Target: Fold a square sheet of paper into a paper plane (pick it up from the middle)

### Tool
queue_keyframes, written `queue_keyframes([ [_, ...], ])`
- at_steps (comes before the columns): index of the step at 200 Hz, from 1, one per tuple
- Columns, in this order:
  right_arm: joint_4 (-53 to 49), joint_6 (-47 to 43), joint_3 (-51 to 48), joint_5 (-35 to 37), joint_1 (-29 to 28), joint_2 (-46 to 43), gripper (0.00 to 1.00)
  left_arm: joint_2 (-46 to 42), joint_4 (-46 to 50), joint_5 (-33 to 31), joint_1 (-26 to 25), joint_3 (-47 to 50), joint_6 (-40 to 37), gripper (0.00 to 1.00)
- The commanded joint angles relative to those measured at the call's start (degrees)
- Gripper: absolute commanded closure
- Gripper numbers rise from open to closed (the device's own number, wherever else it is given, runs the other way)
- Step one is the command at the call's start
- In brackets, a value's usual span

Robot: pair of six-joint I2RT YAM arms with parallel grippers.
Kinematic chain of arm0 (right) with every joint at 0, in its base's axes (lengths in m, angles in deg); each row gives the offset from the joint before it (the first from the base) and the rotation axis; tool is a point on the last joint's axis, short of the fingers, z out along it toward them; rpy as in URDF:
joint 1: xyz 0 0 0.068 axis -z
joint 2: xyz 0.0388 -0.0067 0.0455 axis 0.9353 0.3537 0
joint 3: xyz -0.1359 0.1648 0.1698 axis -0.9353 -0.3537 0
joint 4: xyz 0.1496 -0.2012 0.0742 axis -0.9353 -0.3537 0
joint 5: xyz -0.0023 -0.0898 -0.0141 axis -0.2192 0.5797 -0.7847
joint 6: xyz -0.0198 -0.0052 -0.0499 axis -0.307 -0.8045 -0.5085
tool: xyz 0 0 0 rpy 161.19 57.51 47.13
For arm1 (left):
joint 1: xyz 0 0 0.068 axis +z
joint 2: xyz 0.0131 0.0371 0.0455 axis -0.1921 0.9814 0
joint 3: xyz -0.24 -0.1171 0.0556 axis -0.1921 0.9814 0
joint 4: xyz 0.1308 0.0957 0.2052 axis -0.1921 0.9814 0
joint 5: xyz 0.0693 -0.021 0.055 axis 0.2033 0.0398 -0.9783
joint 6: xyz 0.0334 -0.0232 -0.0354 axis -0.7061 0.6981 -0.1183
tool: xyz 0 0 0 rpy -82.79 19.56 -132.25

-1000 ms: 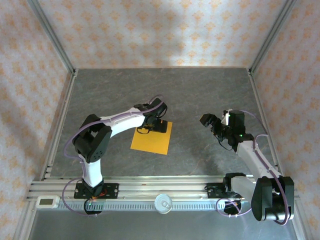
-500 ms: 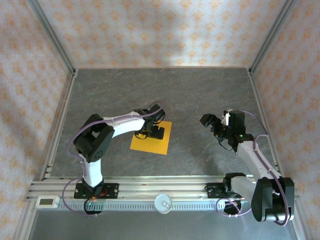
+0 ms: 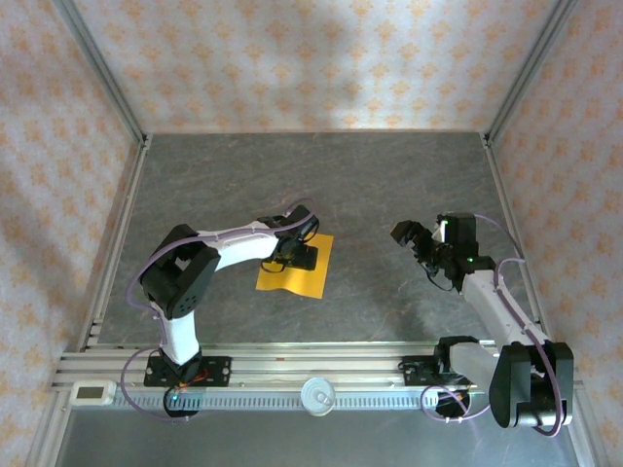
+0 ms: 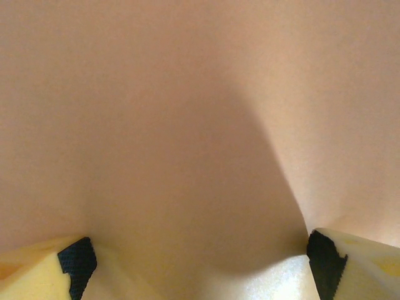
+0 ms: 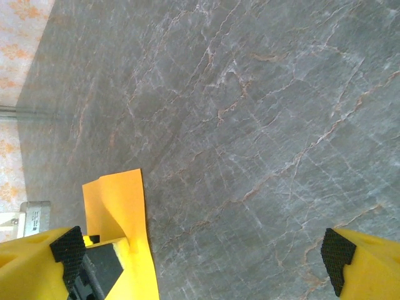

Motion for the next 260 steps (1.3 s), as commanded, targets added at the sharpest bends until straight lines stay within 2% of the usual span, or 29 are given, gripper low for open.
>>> queue_keyframes([
  [1,-1.5,-0.2,1.3,3.5,0.1,0.6,0.0,2.1,-1.3,2.9,0.2,3.3,-0.5,0.14],
  [34,-0.9,1.7,2.0,4.9,0.1,1.7,0.0,-0.8,-3.3,3.6,0.2,3.0,0.2,0.24],
  [44,0.0,3.3,1.8,5.5,0.1,1.7,0.0,-1.7,-3.9,4.2,0.2,2.8,0.3,0.31],
  [61,2.5,5.7,1.4,6.1,0.1,2.1,0.0,-3.6,-4.7,4.6,0.2,2.7,0.4,0.47],
  [92,5.0,8.9,2.2,6.9,0.1,3.9,0.0,-6.3,-6.8,6.4,0.5,1.6,1.1,0.54],
  [121,6.8,10.8,3.6,7.0,0.1,5.5,0.01,-7.7,-12.6,13.2,2.0,0.1,3.6,0.56],
  [161,9.6,11.8,5.8,6.5,0.1,8.6,0.0,-4.5,-23.0,23.1,4.5,-3.8,12.1,0.59],
  [200,15.6,13.0,6.5,0.2,0.1,12.5,0.0,-0.3,-40.9,31.9,5.6,-2.1,24.0,0.59],
  [227,20.1,15.4,5.8,-3.3,0.0,14.6,0.0,2.1,-50.6,32.9,5.7,1.4,30.2,0.6],
  [260,24.7,14.5,3.8,-5.0,-1.1,13.7,0.01,3.1,-53.4,31.5,5.7,4.7,31.8,0.59],
])
